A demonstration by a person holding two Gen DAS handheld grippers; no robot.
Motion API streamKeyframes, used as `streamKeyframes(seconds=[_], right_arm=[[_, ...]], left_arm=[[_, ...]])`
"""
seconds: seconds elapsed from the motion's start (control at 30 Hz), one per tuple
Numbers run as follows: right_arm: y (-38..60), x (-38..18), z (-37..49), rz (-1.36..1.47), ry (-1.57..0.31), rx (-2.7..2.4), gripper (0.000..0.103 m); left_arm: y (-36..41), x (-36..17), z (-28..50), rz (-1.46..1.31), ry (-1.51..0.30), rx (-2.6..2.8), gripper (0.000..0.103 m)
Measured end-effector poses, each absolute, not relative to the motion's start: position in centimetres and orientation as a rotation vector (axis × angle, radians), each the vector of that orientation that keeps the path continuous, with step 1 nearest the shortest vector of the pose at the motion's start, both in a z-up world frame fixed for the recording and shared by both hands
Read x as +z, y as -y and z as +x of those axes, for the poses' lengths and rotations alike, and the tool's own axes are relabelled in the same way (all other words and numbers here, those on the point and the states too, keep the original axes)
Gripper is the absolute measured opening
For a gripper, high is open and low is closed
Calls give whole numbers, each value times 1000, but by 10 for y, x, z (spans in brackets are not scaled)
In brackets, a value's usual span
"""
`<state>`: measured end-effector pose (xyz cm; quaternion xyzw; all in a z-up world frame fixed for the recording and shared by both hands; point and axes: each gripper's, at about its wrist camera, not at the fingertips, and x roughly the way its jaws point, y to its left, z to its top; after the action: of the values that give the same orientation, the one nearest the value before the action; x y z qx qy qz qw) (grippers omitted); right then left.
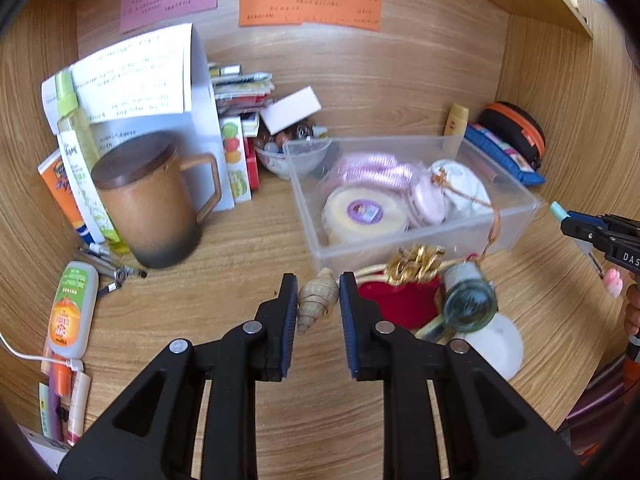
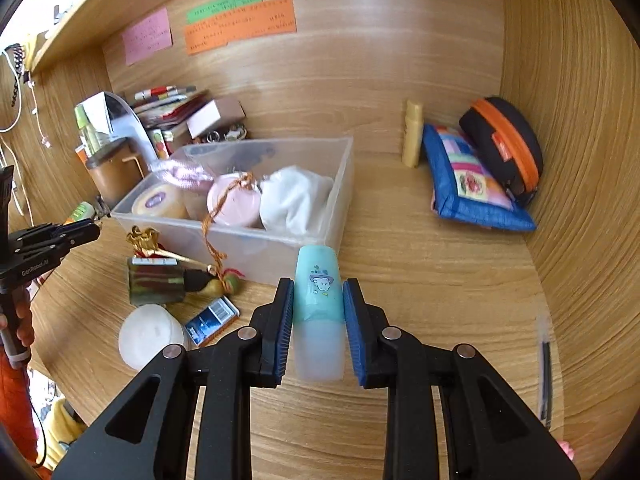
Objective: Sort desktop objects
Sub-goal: 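Lift the teal bottle and seashell with both tools and carry them over the clear bin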
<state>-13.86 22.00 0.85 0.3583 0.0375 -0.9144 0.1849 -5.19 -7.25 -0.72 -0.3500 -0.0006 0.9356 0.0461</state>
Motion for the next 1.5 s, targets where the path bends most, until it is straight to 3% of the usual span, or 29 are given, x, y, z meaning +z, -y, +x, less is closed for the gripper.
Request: streamKeyframes(seconds=[0.73,1.5], right_arm=[[-187,35,-193,921,-145,-2539,22],[-158,-7,-244,1031,-151,-2424,22]], left_arm=[[18,38,-105,-950,-50,2749,20],[-19,-10,-156,-1089,-72,2582,20]])
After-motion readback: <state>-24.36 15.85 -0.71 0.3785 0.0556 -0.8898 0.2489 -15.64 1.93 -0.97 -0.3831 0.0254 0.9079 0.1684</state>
